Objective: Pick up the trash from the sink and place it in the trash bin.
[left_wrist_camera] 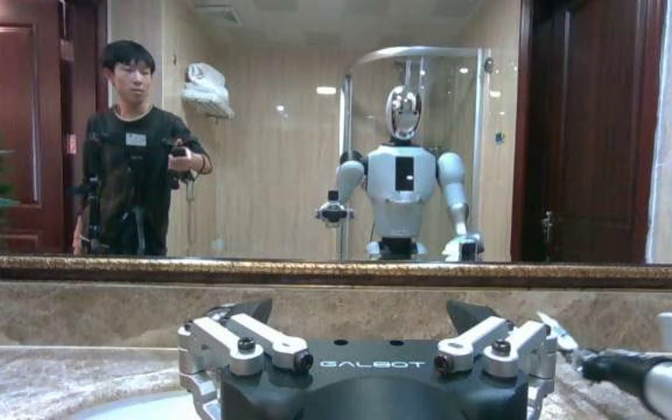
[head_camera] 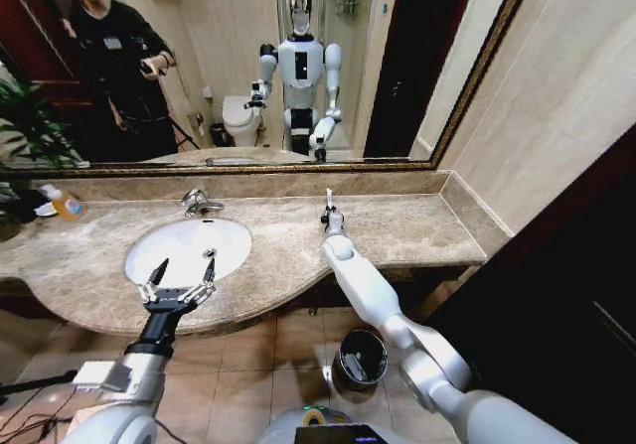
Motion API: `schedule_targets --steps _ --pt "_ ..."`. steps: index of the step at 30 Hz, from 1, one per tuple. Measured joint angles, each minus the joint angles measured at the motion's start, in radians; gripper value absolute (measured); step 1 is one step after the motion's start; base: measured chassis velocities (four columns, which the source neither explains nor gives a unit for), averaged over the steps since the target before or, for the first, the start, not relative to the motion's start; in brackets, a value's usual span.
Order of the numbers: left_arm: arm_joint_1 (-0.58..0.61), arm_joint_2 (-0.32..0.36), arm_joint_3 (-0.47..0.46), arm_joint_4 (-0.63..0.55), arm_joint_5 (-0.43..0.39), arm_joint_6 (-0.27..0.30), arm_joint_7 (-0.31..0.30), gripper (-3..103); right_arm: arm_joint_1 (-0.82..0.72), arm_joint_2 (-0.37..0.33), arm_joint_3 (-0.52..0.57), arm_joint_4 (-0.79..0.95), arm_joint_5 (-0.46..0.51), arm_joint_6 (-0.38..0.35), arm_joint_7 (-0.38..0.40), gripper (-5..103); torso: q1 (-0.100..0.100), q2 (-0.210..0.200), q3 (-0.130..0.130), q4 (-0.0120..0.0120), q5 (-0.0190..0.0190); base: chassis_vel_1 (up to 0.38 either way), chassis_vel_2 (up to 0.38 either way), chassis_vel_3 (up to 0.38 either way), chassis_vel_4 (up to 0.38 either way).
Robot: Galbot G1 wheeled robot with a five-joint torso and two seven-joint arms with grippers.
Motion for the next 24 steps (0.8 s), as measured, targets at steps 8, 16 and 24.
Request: schedule_targets --steps 8,16,24 --pt "0.0 0.0 0.0 0.0 0.0 0.0 0.0 100 -0.171 -0.222 -0.039 0.378 0.109 -0.052 -0.005 18 0.0 0.0 0.0 -0.0001 0.0002 0.0 0.0 0.0 0.0" --pt "0.0 0.0 0.0 0.0 0.0 0.0 0.001 100 -0.504 -0.403 0.104 0.735 0.091 -0.047 -0.205 18 0.0 0.0 0.0 -0.0004 0.0 0.0 0.0 0.0 0.0" --pt "0.0 0.0 0.0 0.0 0.0 0.0 0.0 100 -0.83 -0.444 0.252 0.909 0.075 0.069 -0.4 18 0.0 0.0 0.0 -0.0003 0.0003 0.0 0.0 0.0 0.0"
